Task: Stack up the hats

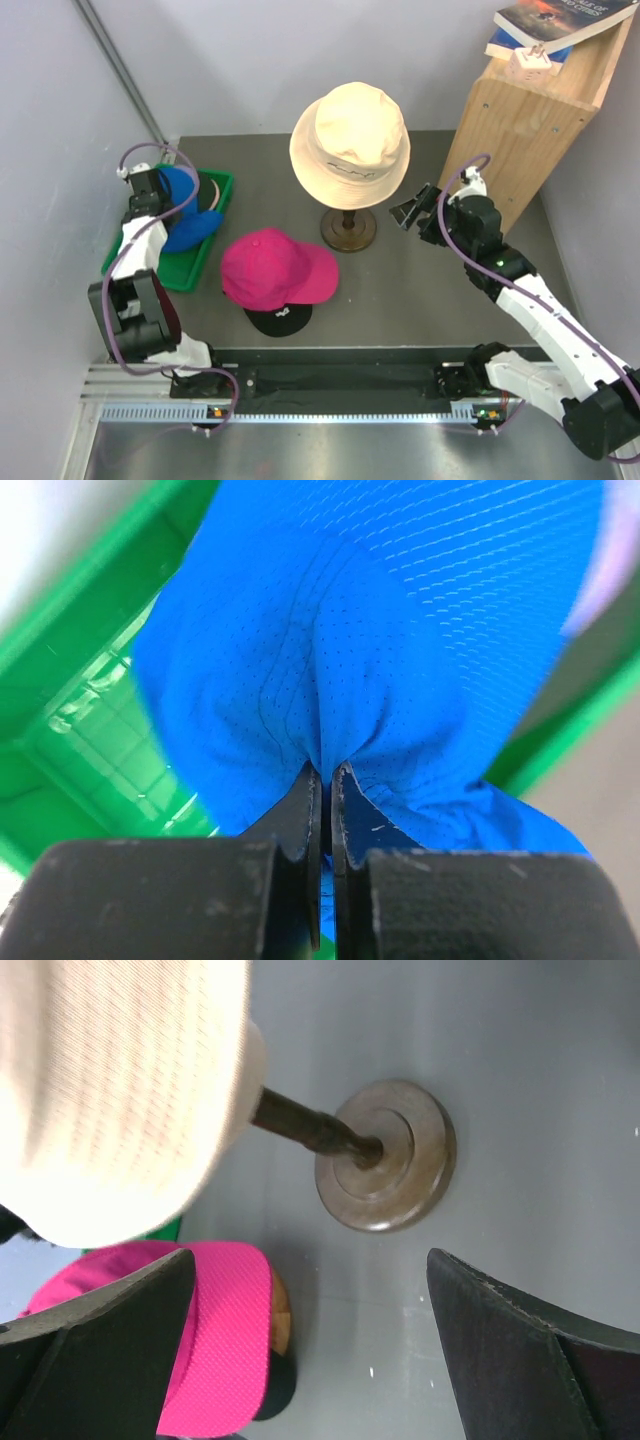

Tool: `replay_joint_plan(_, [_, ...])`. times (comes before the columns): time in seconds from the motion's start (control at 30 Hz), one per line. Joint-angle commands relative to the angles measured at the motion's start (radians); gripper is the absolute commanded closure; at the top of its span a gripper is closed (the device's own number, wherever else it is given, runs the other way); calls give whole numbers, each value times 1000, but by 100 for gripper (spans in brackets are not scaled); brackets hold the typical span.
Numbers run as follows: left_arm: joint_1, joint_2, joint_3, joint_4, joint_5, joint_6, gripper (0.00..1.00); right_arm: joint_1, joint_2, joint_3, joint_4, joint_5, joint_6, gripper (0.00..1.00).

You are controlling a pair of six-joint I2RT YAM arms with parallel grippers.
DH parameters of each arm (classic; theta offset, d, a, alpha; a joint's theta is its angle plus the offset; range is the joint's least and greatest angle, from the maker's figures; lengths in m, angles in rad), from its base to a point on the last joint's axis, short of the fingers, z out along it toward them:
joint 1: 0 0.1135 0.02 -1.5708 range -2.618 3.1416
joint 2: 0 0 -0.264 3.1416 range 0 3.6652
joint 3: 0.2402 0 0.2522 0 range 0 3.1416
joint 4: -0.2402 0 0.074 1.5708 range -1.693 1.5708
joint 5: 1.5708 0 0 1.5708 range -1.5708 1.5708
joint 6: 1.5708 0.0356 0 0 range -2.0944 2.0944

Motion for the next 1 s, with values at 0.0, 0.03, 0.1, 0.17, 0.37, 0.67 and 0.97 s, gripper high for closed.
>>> replay_joint_plan(0.0, [7, -196, 37, 38, 31, 85, 100, -13, 30, 118, 23, -5, -53, 2])
replay_joint_plan(0.03, [4, -215, 40, 35, 36, 96, 100, -12, 38, 130, 31, -17, -53, 2])
replay_joint_plan(0.1, [6, -257, 45, 3, 39, 113, 100, -13, 61, 141, 48, -35, -52, 2])
replay_joint_plan(0.17, [6, -301, 49, -16, 47, 127, 100, -13, 75, 158, 56, -62, -49, 2])
replay_joint_plan(0.37, [6, -406, 19, -34, 51, 177, 100, -13, 102, 195, 63, -109, -73, 2])
replay_joint_plan(0.67, [6, -423, -38, -140, 126, 136, 96, -13, 59, 146, 88, -174, -32, 3])
replay_joint_plan(0.97, [6, -415, -86, -148, 143, 69, 67, -13, 3, 86, 83, -197, -18, 4])
